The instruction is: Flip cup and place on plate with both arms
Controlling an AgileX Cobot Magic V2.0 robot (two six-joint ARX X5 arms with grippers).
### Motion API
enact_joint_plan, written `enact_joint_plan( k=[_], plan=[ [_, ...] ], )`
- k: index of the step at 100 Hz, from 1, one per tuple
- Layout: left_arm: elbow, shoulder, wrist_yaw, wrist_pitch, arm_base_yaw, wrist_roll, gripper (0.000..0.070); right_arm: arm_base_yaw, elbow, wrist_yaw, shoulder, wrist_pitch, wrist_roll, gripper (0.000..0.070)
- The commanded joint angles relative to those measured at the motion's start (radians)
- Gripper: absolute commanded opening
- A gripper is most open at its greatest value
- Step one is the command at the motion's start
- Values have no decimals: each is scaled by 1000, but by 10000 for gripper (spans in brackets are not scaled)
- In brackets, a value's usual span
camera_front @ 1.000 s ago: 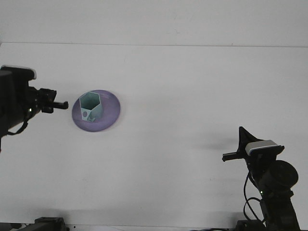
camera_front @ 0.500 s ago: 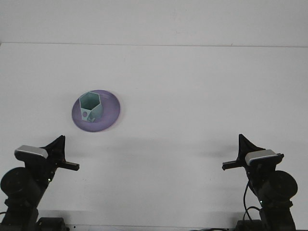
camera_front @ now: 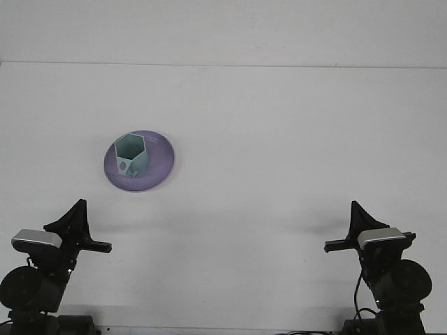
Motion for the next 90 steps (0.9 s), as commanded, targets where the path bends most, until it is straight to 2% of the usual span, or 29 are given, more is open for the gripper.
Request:
enact_joint_plan(
  k=[1, 37, 50, 53, 74, 90],
  plan=[
    [6, 0, -4, 11, 1, -7, 15, 1, 8, 3, 2, 19, -5, 0],
    [6, 0, -4, 11, 1, -6, 15, 1, 8, 3, 2, 19, -5, 0],
    [-2, -13, -9, 11, 7, 19, 15, 1, 8, 3, 2, 19, -5, 0],
    [-14, -24, -14, 17, 15, 44, 15, 1, 8, 3, 2, 19, -5, 0],
    [-288, -133, -15, 226, 40, 64, 15, 1, 8, 3, 2, 21, -5, 0],
    [-440, -239, -14, 273, 40, 55, 15, 1, 8, 3, 2, 21, -5, 0]
  ],
)
